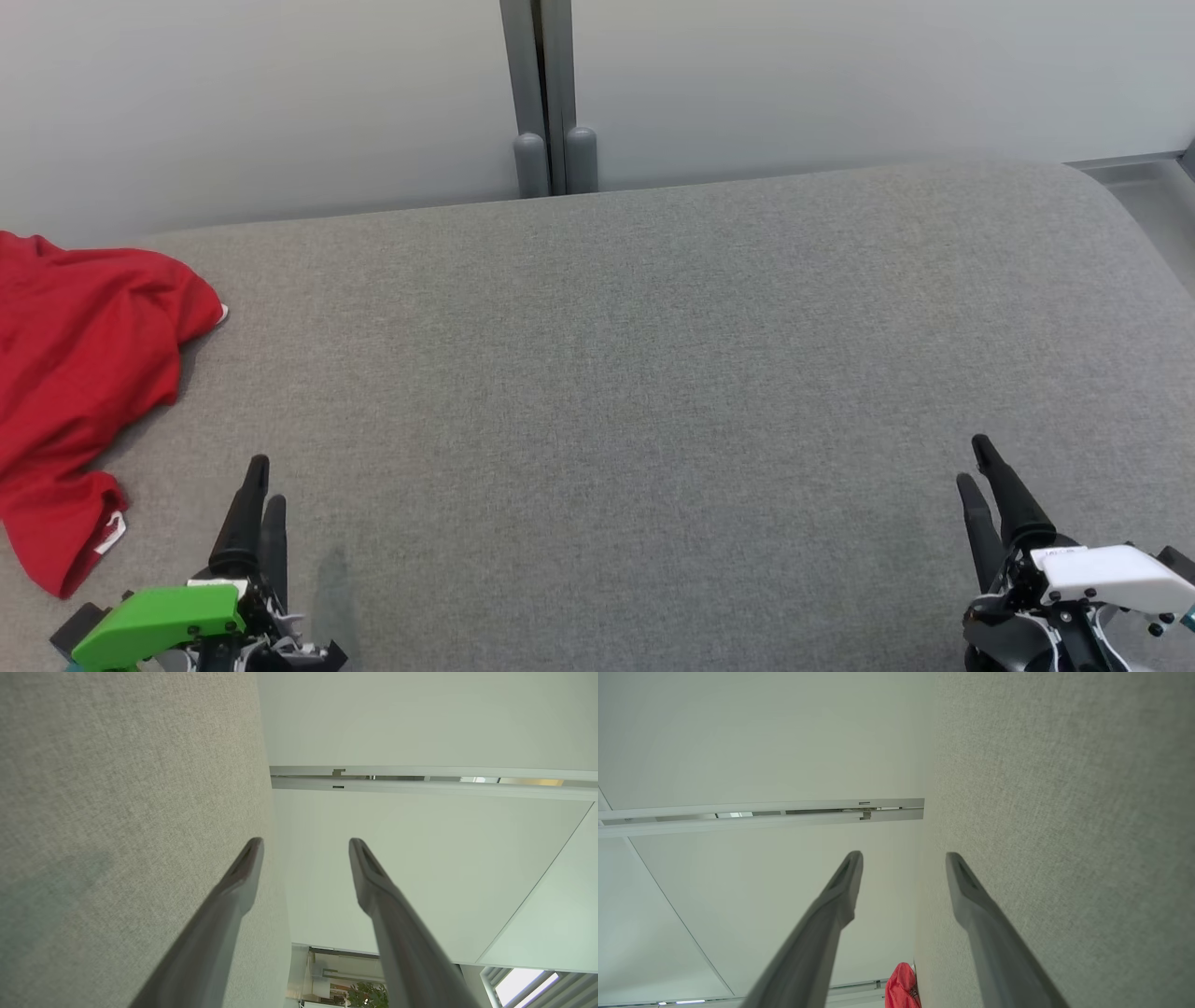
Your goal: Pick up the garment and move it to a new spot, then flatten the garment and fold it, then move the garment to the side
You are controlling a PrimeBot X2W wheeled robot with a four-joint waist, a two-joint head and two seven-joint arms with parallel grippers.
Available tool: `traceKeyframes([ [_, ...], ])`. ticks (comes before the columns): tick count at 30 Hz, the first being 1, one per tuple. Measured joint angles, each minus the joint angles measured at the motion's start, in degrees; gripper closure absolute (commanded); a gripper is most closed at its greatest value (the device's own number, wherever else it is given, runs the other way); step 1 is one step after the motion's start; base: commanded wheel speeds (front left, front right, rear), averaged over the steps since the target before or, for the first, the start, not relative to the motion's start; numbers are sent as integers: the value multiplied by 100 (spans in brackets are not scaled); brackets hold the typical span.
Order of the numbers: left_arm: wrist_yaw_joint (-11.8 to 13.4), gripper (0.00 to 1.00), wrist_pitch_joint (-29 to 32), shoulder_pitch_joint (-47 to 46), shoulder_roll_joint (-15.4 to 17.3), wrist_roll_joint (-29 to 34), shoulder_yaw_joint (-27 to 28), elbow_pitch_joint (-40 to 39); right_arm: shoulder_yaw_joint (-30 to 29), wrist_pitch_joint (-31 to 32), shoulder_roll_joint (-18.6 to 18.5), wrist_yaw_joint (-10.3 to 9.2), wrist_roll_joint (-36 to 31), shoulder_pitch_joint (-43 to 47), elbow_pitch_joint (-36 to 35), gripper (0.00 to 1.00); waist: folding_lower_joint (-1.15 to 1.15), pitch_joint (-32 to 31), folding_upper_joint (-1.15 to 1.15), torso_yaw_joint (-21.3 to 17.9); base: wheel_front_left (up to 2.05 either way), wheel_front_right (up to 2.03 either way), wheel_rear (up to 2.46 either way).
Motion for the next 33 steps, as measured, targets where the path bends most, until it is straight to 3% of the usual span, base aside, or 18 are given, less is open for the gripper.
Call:
traceKeyframes([
  [11, 8, 0, -269, 129, -9, 67, -270, -81, 138, -269, 24, 0, -171, 96, 45, 0, 0, -5, 0, 0, 0, 0, 0],
  [19, 8, 0, -485, 176, -8, 389, -383, -183, 73, -479, 20, 0, -742, 101, -25, 0, 0, -14, 0, 3, 0, 0, 0],
  [33, 142, 0, -812, 174, -3, 1936, -591, -670, -21, -808, 5, 0, -2525, 101, -506, 0, 0, -25, 0, 23, 0, 0, 0],
])
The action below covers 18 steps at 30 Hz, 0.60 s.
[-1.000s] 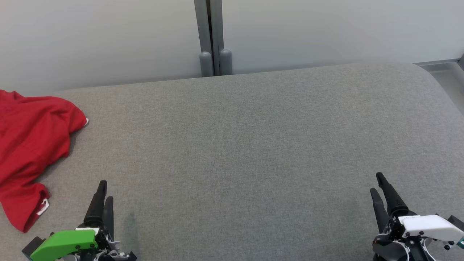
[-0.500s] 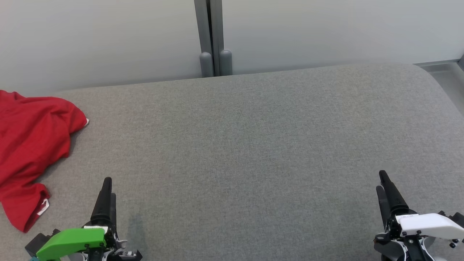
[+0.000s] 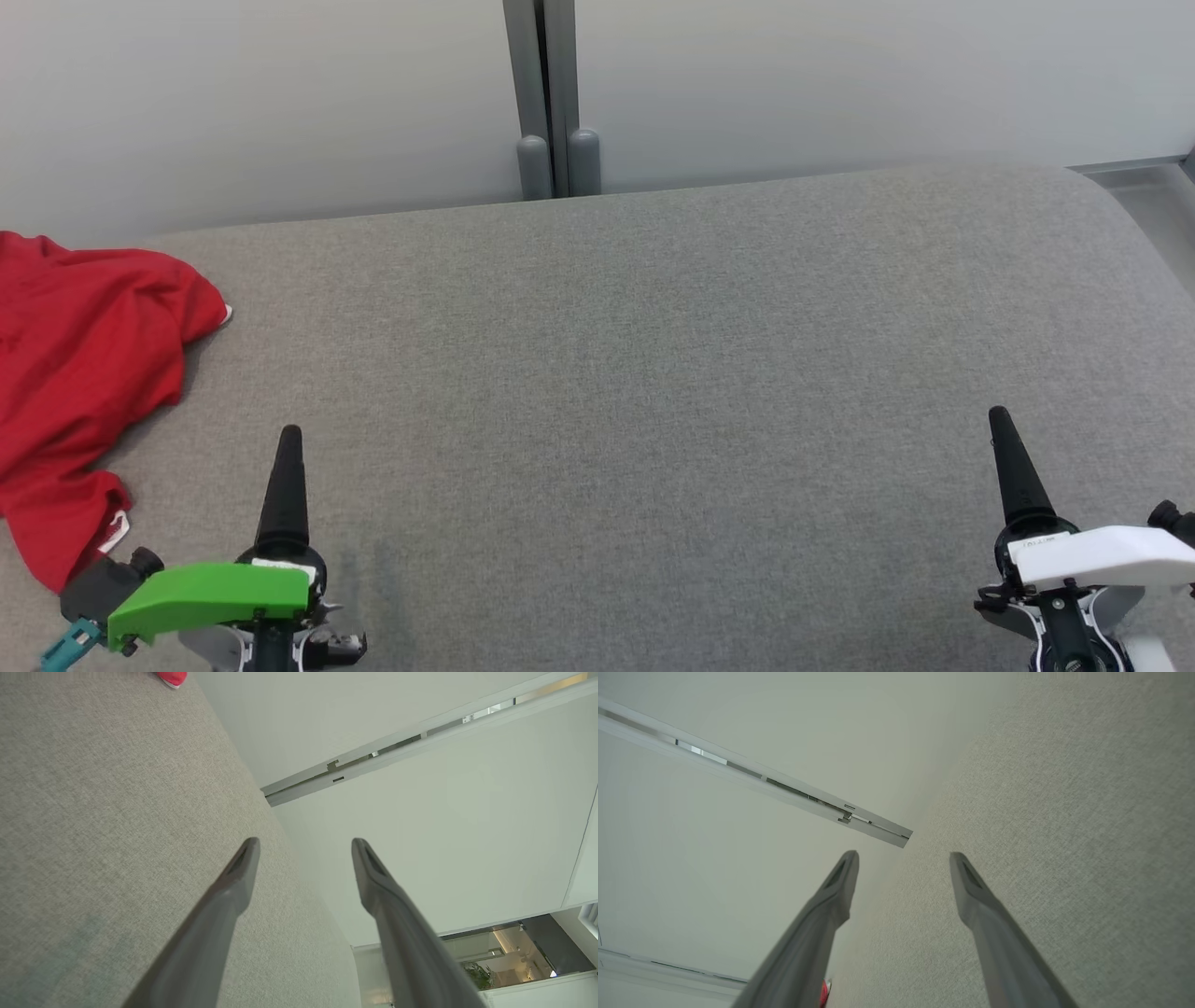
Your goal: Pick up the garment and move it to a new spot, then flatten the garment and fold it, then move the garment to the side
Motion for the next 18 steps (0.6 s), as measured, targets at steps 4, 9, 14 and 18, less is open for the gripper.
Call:
traceKeyframes([
  [4, 68, 0, -77, -1, 2, 602, -110, -125, 0, -71, -9, 0, -527, 0, -154, 0, 0, -5, 0, 9, 0, 0, 0],
  [9, 134, 0, -178, 2, 3, 1200, -245, -230, 21, -179, -12, 0, -1106, 7, -300, 0, 0, -14, 0, 19, 0, 0, 0],
  [14, 169, 0, -259, 13, 7, 1738, -305, -293, 79, -264, -19, 0, -1708, 31, -391, 0, 0, -26, 0, 29, 0, 0, 0],
  [18, 172, 0, -348, 88, 8, 2250, -386, -304, 136, -343, -21, 0, -2149, 64, -464, 0, 0, -32, 0, 32, 0, 0, 0],
])
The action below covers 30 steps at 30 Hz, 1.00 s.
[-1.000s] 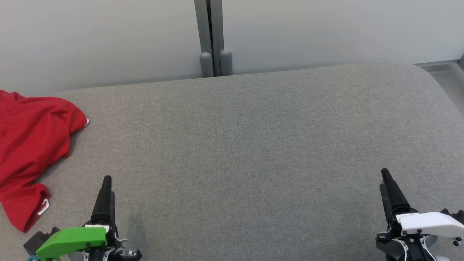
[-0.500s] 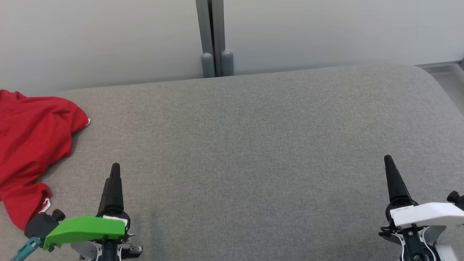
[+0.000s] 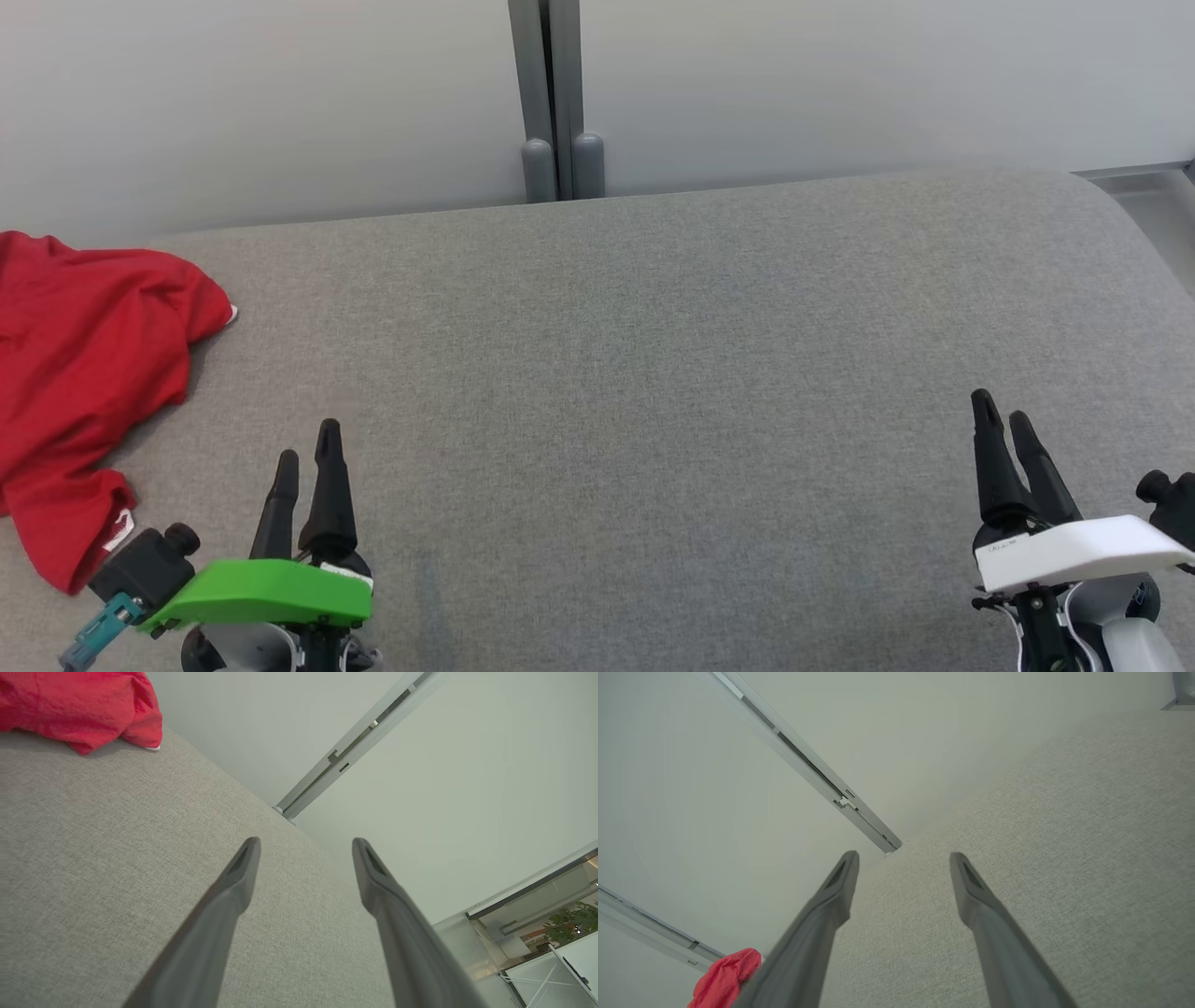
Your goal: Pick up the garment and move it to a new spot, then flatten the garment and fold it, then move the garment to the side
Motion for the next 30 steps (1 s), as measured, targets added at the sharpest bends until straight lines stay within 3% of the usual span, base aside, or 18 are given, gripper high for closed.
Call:
traceKeyframes([
  [13, 23, 0, -205, 141, 9, 1158, -67, 20, 211, -215, -11, 0, -1204, 88, 77, 0, 0, -19, 0, 8, 0, 0, 0],
  [30, 37, 0, -458, 292, 14, 2024, -133, 180, 274, -472, -25, 0, -2342, 154, 250, 0, 0, -60, 0, 28, 0, 0, 0],
])
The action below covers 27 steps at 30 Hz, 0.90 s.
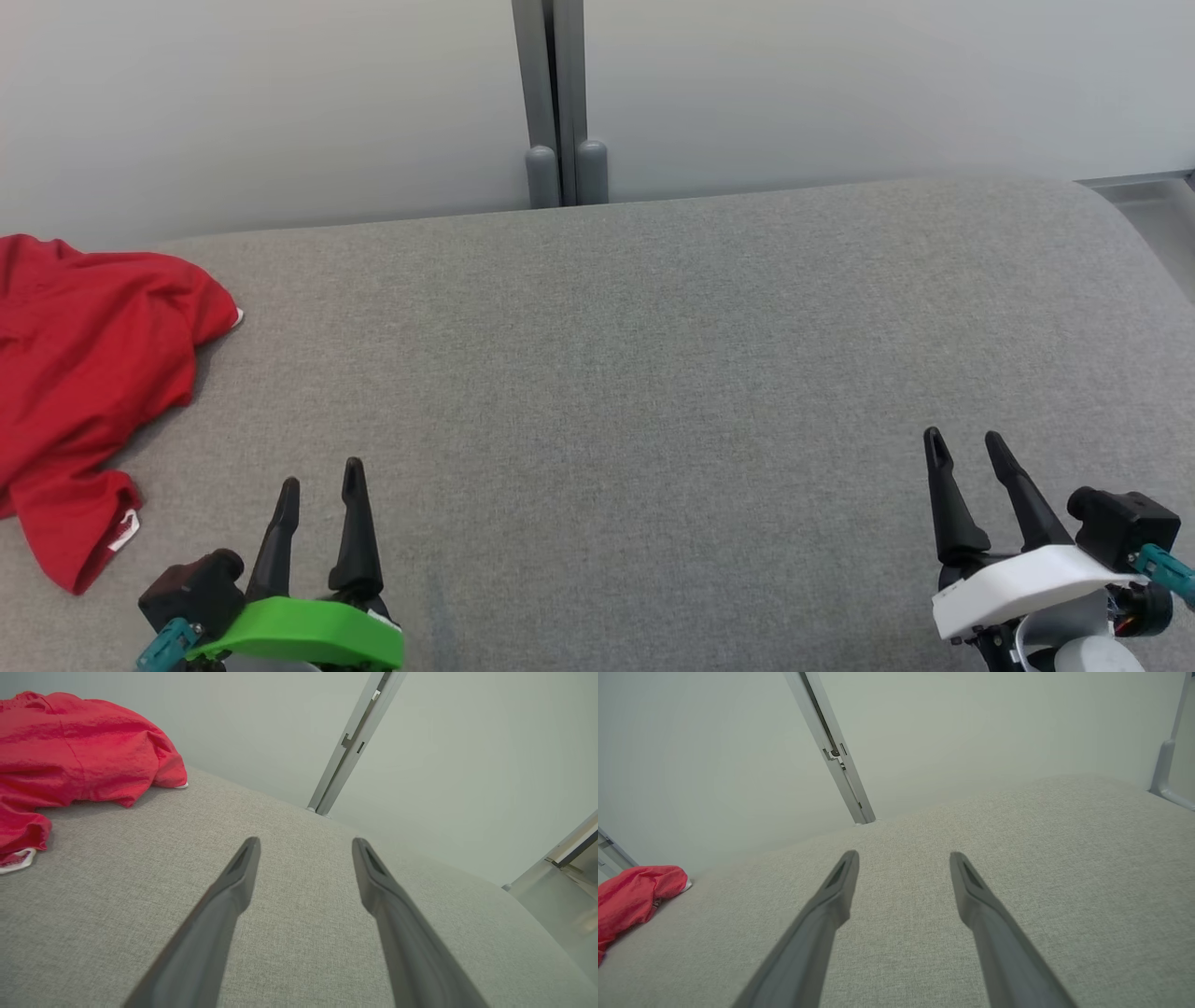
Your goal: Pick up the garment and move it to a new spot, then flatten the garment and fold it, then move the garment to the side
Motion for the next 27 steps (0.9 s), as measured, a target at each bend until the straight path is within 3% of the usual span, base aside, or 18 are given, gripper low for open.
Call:
traceKeyframes([
  [27, 41, 0, -332, 75, 13, 959, -82, 308, 93, -328, -14, 1, -1368, 31, 70, 0, 0, -5, 0, 33, 0, 0, 0],
])
